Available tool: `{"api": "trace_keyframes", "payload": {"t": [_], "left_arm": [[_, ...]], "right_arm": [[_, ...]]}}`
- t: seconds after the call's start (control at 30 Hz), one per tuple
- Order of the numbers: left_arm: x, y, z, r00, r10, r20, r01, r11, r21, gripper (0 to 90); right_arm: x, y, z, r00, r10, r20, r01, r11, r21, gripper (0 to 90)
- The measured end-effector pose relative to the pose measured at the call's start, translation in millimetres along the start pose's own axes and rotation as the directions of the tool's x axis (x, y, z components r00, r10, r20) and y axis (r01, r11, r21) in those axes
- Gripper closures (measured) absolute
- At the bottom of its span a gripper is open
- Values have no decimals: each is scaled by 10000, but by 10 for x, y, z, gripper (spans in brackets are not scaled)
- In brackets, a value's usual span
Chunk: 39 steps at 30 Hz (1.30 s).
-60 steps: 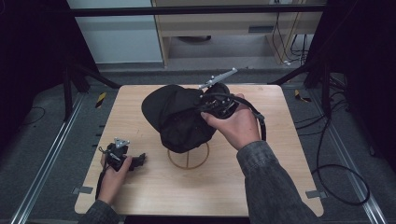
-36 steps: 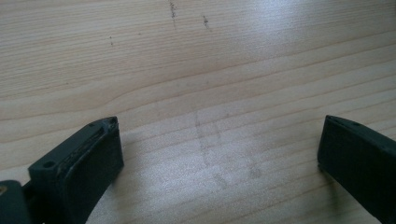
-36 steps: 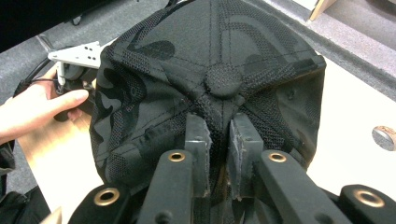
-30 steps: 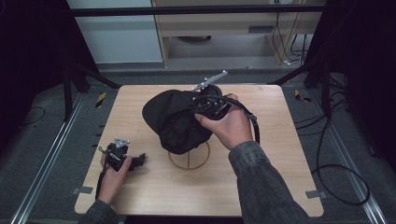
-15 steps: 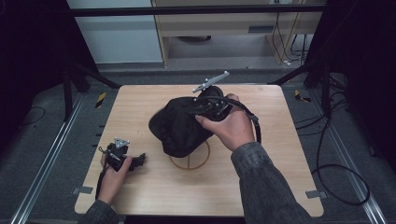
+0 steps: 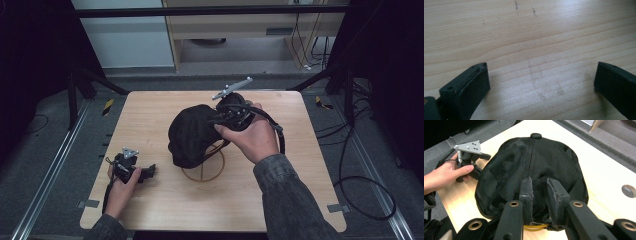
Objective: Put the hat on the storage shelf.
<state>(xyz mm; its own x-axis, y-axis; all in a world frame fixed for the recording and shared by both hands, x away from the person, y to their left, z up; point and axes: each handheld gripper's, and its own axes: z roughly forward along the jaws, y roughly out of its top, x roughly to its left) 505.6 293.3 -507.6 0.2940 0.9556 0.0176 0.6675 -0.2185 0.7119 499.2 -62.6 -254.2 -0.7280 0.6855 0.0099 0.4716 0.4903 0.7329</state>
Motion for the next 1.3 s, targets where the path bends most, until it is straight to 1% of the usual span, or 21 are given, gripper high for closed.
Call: {"api": "trace_keyframes", "payload": {"t": [0.2, 0.53, 0.8, 0.93, 1.0, 1.13, 1.17, 1.2, 1.27, 1.3], "left_arm": [[0, 0, 0, 10000, 3, -1, -3, 10000, 2, 0], [0, 0, 0, 10000, -1, -2, 1, 10000, -2, 0], [0, 0, 0, 10000, 2, -2, -2, 10000, 3, 0], [0, 0, 0, 10000, 1, -3, -1, 10000, -2, 0], [0, 0, 0, 10000, 2, -3, -2, 10000, 0, 0], [0, 0, 0, 10000, 1, -2, -1, 10000, 0, 0], [0, 0, 0, 10000, 1, -2, -1, 10000, 0, 0], [0, 0, 0, 10000, -1, -2, 1, 10000, 0, 0], [-1, -1, 2, 10000, -4, -5, 4, 10000, -23, 0], [-1, -2, 2, 10000, -4, -4, 4, 10000, -26, 0]], "right_arm": [[-32, -54, -54, 9999, 93, 77, -93, 9999, -42, 746], [-109, -173, -202, 9994, 204, 278, -197, 9995, -234, 738], [-184, -295, -285, 9979, 456, 458, -441, 9985, -327, 730], [-218, -346, -328, 9969, 607, 505, -588, 9975, -395, 712], [-233, -368, -346, 9962, 660, 577, -637, 9971, -421, 674], [-268, -434, -366, 9919, 949, 842, -903, 9943, -571, 494], [-268, -434, -366, 9919, 949, 842, -903, 9943, -571, 494], [-295, -506, -363, 9871, 1144, 1124, -1067, 9917, -721, 393], [-337, -624, -341, 9813, 1364, 1358, -1248, 9880, -906, 320], [-364, -697, -322, 9765, 1509, 1537, -1378, 9861, -926, 291]]}}
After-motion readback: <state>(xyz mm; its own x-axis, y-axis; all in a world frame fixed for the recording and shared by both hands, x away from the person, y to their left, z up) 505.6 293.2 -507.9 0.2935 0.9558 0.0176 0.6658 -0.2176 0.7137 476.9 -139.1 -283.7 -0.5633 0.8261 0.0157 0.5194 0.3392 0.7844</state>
